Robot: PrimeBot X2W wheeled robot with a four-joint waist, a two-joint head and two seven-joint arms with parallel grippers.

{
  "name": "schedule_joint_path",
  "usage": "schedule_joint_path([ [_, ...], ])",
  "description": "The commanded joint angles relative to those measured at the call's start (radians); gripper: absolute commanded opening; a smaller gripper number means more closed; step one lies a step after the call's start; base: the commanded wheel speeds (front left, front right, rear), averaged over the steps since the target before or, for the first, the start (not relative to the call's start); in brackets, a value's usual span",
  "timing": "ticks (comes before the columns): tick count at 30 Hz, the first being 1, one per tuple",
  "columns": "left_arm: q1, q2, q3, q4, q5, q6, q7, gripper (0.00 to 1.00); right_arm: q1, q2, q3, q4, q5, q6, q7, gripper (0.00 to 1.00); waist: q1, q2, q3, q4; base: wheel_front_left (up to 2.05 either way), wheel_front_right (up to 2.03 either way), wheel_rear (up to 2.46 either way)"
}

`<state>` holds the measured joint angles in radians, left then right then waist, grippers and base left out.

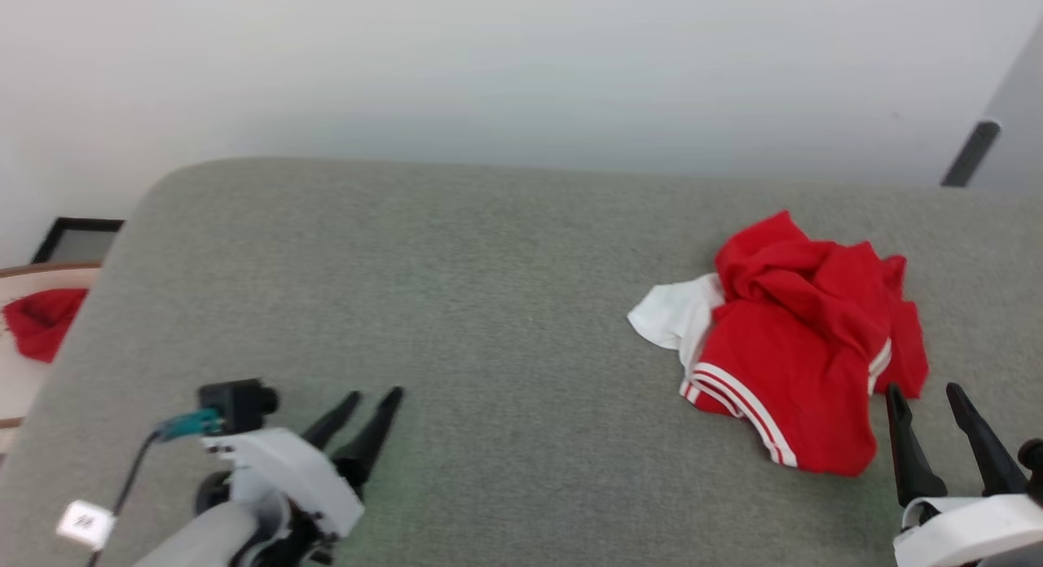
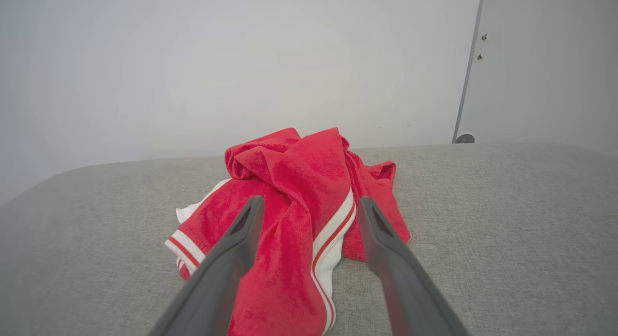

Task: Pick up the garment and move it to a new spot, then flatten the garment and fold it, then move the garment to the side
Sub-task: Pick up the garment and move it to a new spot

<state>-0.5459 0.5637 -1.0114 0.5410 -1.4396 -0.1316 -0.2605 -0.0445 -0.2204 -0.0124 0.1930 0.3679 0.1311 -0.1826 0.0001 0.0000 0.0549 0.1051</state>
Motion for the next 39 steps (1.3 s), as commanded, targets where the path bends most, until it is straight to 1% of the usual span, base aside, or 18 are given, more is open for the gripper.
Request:
schedule_joint_path([
  [1, 0.023, 0.009, 0.026, -0.005, 0.021, 0.006, -0.004, 1.0, 0.014, -0.002, -0.006, -0.01, -0.001, -0.001, 0.006, 1.0, -0.0001, 0.0, -0.042, 0.047, 0.0, 0.0, 0.0],
  [3, 0.069, 0.024, 0.095, -0.025, 0.072, 0.023, -0.003, 1.0, 0.036, -0.004, -0.013, -0.023, -0.001, -0.001, 0.013, 1.0, -0.0001, 0.0, -0.048, 0.052, 0.0, 0.0, 0.0],
  [5, 0.121, 0.034, 0.161, -0.054, 0.143, 0.049, -0.003, 1.0, 0.052, -0.004, -0.021, -0.034, -0.002, -0.001, 0.022, 1.0, -0.0001, 0.0, -0.054, 0.054, 0.0, 0.0, 0.0],
  [8, 0.203, 0.046, 0.289, -0.12, 0.254, 0.097, -0.003, 1.0, 0.066, -0.003, -0.034, -0.053, -0.004, -0.001, 0.032, 1.0, -0.0001, 0.0, -0.059, 0.048, 0.0, 0.0, 0.0],
  [12, 0.326, 0.032, 0.436, -0.234, 0.418, 0.154, -0.003, 1.0, 0.076, 0.01, -0.058, -0.07, 0.007, -0.001, 0.038, 1.0, -0.0001, 0.0, -0.063, 0.031, 0.0, 0.0, 0.0],
  [14, 0.385, 0.007, 0.534, -0.297, 0.487, 0.177, -0.003, 1.0, 0.065, 0.022, -0.067, -0.075, 0.025, -0.001, 0.036, 1.0, -0.0001, 0.0, -0.062, 0.016, 0.0, 0.0, 0.0],
  [17, 0.468, -0.026, 0.642, -0.369, 0.612, 0.192, -0.003, 1.0, 0.041, 0.029, -0.074, -0.073, 0.029, -0.001, 0.03, 1.0, -0.0001, 0.0, -0.06, -0.003, 0.0, 0.0, 0.0],
  [19, 0.509, -0.041, 0.69, -0.402, 0.697, 0.189, -0.003, 1.0, 0.034, 0.032, -0.07, -0.068, 0.032, -0.001, 0.028, 1.0, -0.0001, 0.0, -0.063, -0.01, 0.0, 0.0, 0.0],
  [22, 0.555, -0.072, 0.745, -0.44, 0.797, 0.175, -0.003, 1.0, 0.032, 0.034, -0.063, -0.064, 0.032, -0.001, 0.024, 1.0, -0.0001, 0.0, -0.068, -0.019, 0.0, 0.0, 0.0],
  [26, 0.596, -0.108, 0.8, -0.466, 0.885, 0.147, -0.003, 1.0, 0.027, 0.036, -0.055, -0.064, 0.031, -0.001, 0.021, 1.0, -0.0001, 0.0, -0.074, -0.027, 0.0, 0.0, 0.0],
  [30, 0.622, -0.143, 0.838, -0.458, 0.941, 0.13, -0.003, 1.0, 0.032, 0.041, -0.047, -0.061, 0.026, -0.001, 0.015, 1.0, -0.0001, 0.0, -0.076, -0.033, 0.0, 0.0, 0.0],
  [39, 0.644, -0.226, 0.916, -0.428, 1.016, 0.076, -0.003, 1.0, 0.037, 0.051, -0.046, -0.044, 0.02, -0.001, -0.002, 1.0, -0.0001, 0.0, -0.077, -0.036, 0.0, 0.0, 0.0],
])
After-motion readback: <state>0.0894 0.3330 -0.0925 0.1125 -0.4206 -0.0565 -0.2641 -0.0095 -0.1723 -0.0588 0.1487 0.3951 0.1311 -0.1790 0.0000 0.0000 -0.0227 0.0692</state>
